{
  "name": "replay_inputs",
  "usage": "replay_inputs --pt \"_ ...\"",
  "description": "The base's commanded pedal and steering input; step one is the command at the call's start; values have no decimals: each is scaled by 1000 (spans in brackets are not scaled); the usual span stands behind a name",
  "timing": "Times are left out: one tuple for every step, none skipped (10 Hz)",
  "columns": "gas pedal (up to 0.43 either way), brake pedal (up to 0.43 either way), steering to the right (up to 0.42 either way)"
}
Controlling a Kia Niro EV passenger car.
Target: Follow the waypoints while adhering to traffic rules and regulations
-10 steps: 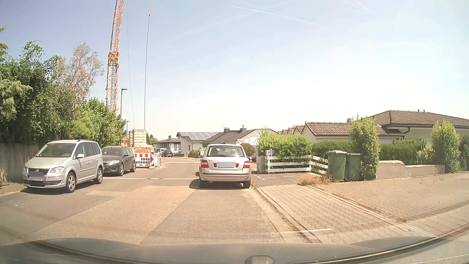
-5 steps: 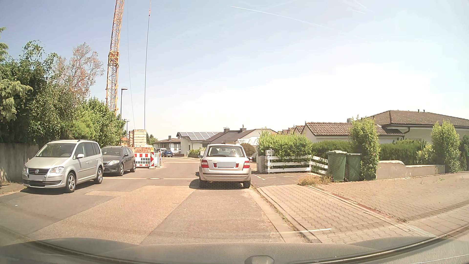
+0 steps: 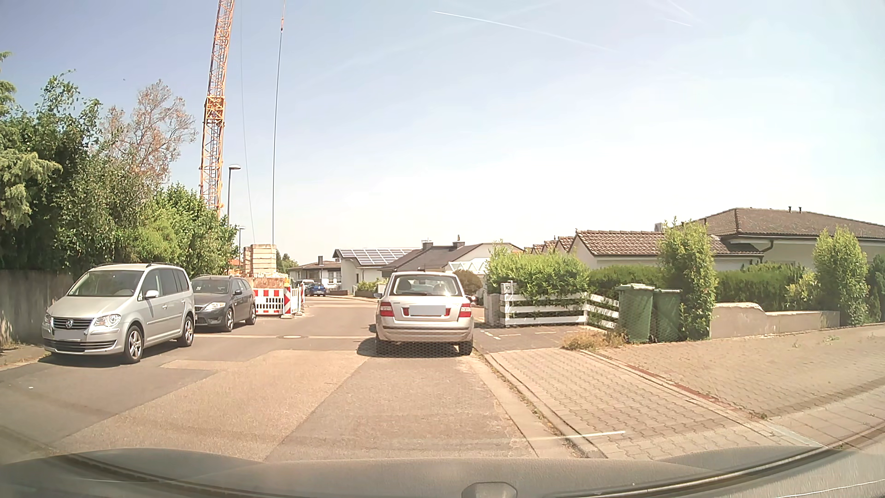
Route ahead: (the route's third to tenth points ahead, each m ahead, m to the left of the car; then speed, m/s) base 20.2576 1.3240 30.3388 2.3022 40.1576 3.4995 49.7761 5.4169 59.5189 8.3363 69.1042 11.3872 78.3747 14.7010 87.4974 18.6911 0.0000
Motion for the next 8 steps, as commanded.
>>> replay_inputs --pt "0 354 -20" --pt "0 354 -20" --pt "0 354 -20" --pt "0 354 -20" --pt "0 354 -20" --pt "0 354 -20" --pt "0 354 -20" --pt "0 354 -20"
